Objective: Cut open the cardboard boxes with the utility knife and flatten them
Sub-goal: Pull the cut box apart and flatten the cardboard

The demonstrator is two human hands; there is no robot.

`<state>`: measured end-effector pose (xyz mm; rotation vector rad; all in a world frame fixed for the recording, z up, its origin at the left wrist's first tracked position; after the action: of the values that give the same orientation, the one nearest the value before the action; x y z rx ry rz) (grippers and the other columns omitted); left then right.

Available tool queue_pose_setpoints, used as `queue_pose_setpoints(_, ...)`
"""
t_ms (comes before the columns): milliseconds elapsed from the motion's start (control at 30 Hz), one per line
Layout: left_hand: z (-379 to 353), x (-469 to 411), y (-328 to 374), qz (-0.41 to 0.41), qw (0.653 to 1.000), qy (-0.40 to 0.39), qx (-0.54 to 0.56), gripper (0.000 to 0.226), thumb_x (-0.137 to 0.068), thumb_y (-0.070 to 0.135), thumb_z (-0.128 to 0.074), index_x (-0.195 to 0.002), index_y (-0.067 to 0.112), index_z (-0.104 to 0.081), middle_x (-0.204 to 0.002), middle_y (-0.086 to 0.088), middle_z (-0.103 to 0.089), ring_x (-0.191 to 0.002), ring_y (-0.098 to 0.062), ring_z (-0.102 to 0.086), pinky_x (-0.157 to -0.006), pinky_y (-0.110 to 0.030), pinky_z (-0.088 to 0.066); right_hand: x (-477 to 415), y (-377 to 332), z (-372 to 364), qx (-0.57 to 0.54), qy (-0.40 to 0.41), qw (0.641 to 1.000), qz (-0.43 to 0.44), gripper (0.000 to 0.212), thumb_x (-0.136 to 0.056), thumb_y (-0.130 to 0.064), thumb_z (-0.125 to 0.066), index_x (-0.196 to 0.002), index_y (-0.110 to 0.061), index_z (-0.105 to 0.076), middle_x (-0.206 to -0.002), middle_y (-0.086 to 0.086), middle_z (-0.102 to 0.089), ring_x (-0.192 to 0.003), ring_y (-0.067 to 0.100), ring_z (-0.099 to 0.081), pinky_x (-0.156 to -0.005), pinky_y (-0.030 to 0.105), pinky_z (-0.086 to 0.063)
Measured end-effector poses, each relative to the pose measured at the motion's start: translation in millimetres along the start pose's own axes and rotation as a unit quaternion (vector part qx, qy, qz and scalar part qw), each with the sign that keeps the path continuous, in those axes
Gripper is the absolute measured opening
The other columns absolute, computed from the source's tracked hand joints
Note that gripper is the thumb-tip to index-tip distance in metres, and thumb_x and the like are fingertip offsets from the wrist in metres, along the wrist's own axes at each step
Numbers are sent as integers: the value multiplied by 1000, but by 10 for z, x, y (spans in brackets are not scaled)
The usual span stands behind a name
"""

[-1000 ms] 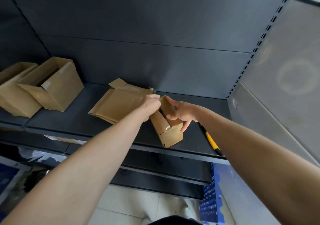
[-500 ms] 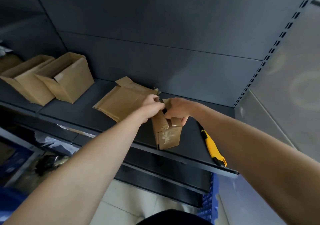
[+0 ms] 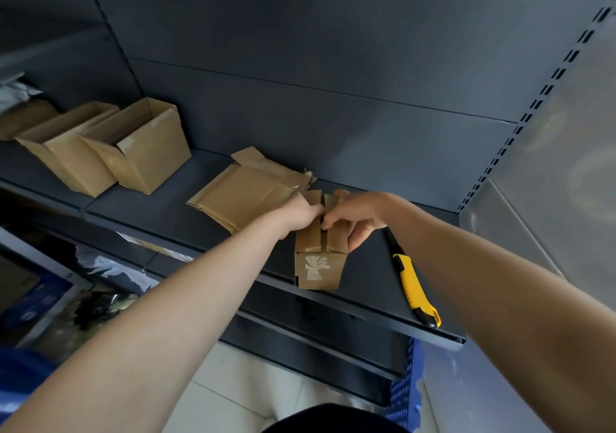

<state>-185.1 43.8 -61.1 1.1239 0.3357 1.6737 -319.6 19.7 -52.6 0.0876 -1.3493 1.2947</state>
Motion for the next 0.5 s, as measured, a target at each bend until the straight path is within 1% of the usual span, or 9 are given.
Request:
queue_pose_setpoints(67,42,39,-20,10,999,-32,34,52,-96,41,-51,-139,15,-39,-136,-8,-52,-120,-31,-51,-101,-51,-42,-5,7,67,-10,-7,1000,-4,55,-86,-13,-69,-129,-19,-37,-121,19,-57,-97,33,-65,-78,44,-59)
queue_pose_setpoints(100,79,50,-34,6,998,-53,45,44,-95,39,-54,-132,16,-46,-129,-7,-57,-114,-30,-56,-96,-52,-46,-3,6,102,-21,-14,1000,-10,46,-86,-12,-69,-125,-13,-45,-123,19,-56,-97,33,-65,-78,44,-59)
queue_pose_setpoints(133,125,56,-47,1,996,-72,47,40,-93,35,-59,-128,19,-49,-123,-6,-61,-110,-28,-59,-93,-52,-49,-7,1,128,-34,-21,999,-17,40,-87,-11,-68,-123,-11,-51,-126,19,-55,-98,35,-65,-78,43,-59)
queue_pose_setpoints(167,172,63,-60,0,995,-89,41,42,-88,30,-67,-125,21,-50,-119,-5,-63,-108,-27,-60,-91,-51,-51,2,-9,138,-46,-25,998,-22,37,-87,-10,-67,-123,-10,-55,-129,20,-53,-101,37,-64,-77,42,-59)
queue_pose_setpoints(233,220,71,-69,3,994,-113,12,60,-78,25,-78,-130,21,-48,-113,-2,-64,-104,-23,-62,-86,-48,-54,0,-11,150,-69,-11,997,-29,39,-88,-9,-66,-125,-8,-55,-132,19,-48,-104,40,-62,-76,43,-60)
queue_pose_setpoints(300,216,101,-47,-11,994,-109,-24,68,-75,23,-81,-132,19,-45,-106,6,-62,-98,-16,-61,-82,-42,-55,5,-36,136,-86,-4,996,-27,30,-89,-8,-65,-117,-6,-58,-130,18,-49,-106,39,-60,-77,43,-59)
queue_pose_setpoints(367,191,116,-39,-24,994,-92,-52,75,-75,22,-80,-138,17,-40,-109,7,-58,-100,-16,-56,-81,-38,-52,35,-79,101,-96,-8,995,-29,19,-90,-7,-64,-107,-5,-59,-126,17,-50,-109,37,-59,-79,42,-58)
queue_pose_setpoints(433,173,114,-60,-37,994,-80,-58,72,-78,20,-77,-139,14,-39,-116,1,-56,-102,-18,-54,-79,-36,-51,39,-115,66,-96,3,995,-36,25,-89,-7,-65,-111,-3,-56,-123,17,-47,-111,38,-58,-79,41,-58)
queue_pose_setpoints(500,181,101,-89,-53,995,-68,-57,56,-81,16,-72,-131,14,-45,-115,-2,-59,-97,-19,-56,-73,-32,-50,11,-152,21,-92,26,995,-37,39,-88,-7,-67,-123,-3,-51,-125,18,-45,-103,39,-60,-78,42,-59)
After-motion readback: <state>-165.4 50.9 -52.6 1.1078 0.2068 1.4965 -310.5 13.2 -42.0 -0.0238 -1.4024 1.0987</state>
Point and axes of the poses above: each hand's wrist, its own x-axis away from the middle knuckle, its own z-axis out of the back of the hand, y = z × x, the point moved 2 cm from there along -x, towards the middle knuckle
